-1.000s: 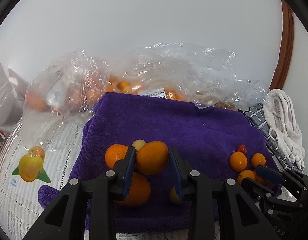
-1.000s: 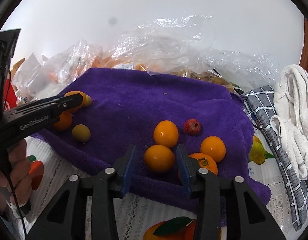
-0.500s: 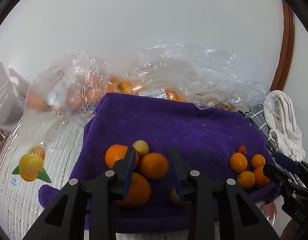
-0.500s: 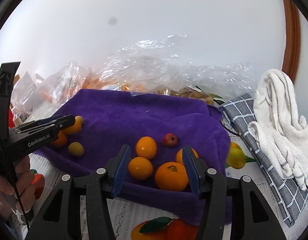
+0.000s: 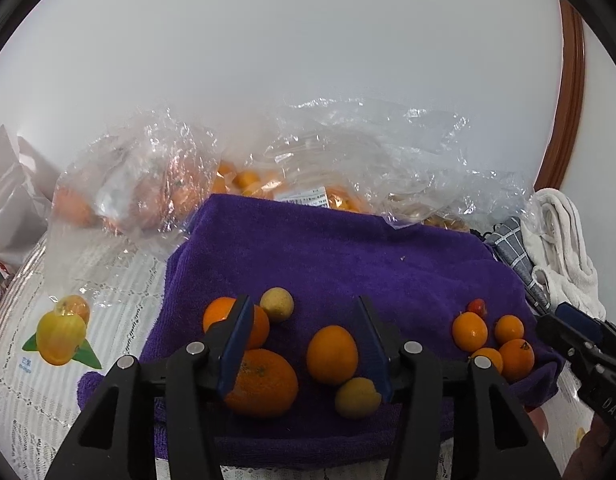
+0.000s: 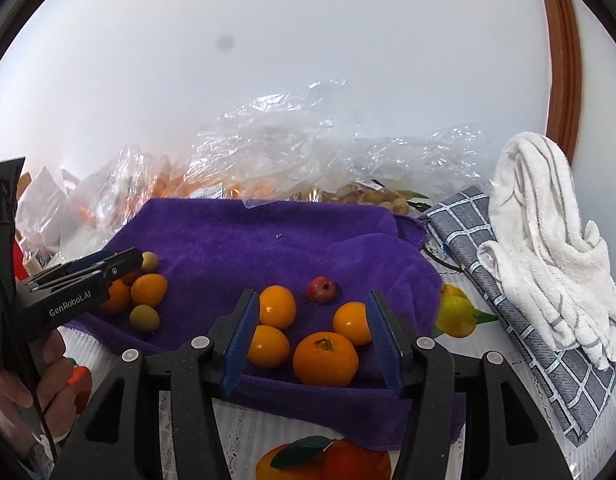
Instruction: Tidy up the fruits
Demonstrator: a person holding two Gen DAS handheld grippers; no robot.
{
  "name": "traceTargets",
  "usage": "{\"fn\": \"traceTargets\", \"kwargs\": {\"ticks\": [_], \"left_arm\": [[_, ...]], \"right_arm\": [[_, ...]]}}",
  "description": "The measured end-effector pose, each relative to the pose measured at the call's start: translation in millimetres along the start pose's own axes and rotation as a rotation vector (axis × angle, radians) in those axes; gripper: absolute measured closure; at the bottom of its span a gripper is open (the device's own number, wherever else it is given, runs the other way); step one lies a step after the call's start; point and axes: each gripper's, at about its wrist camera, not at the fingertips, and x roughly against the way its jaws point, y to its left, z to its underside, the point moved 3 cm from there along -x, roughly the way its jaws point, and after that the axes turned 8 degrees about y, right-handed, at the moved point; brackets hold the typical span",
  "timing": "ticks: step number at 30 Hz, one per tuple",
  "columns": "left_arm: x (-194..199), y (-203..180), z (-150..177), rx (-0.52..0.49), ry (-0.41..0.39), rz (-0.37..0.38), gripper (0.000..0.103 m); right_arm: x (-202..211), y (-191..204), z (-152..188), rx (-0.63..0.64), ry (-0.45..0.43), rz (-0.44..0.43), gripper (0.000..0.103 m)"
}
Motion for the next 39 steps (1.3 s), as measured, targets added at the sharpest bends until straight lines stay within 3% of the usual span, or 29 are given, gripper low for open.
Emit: {"fn": "traceTargets", "kwargs": {"ticks": [4,7,13,15,19,26,27,31,36,39], "left_arm": [[10.1,-3.4,-1.1,-0.027,-0.046,-0.029,0.047],[21.7,-12.0,-1.3,-0.075,-0.095,-0.059,0.037],[55.6,-30.8,-6.7,-0.144,-0.160,-0.091,0.032],[71.1,-33.3,-6.2,-0.117,-0.140,-0.098,0.026],[101.1,-37.7,10.1,-0.083,-0.015,-0.058,0.025],[174.9,-31.9,47.7,-0.054,0.028,-0.073,0.020],[183.1,-31.4,51.0,-0.047,0.027,-0.073,0.018],[221.0,-36.8,60.1,-0.044,0.009,-0.087,0.013],[253.5,-48.0,65.7,-0.070,-0.008,-0.113,0.009],[266.6,-53.0,67.7,-0.071,-0.015,-0.115,0.009]], "right_arm": [[14.9,-3.8,-10.2,-0.049,-0.031,0.019,0.048],[35.2,-7.1,-16.0,-0.086,-0.037,0.010,0.048],[72.2,-25.9,-5.4,-0.185,0.036,-0.053,0.048],[87.1,-33.6,2.9,-0.206,0.053,-0.049,0.048],[119.7,-46.4,15.3,-0.213,0.042,0.038,0.048],[165.6,-43.6,33.5,-0.142,0.080,0.061,0.048],[170.4,-41.8,37.5,-0.130,0.091,0.067,0.046],[195.0,-34.8,58.9,-0.101,0.091,0.062,0.017],[223.3,-32.0,73.2,-0.084,0.049,0.080,0.006],[239.3,-34.5,78.1,-0.090,0.033,0.079,0.006]]}}
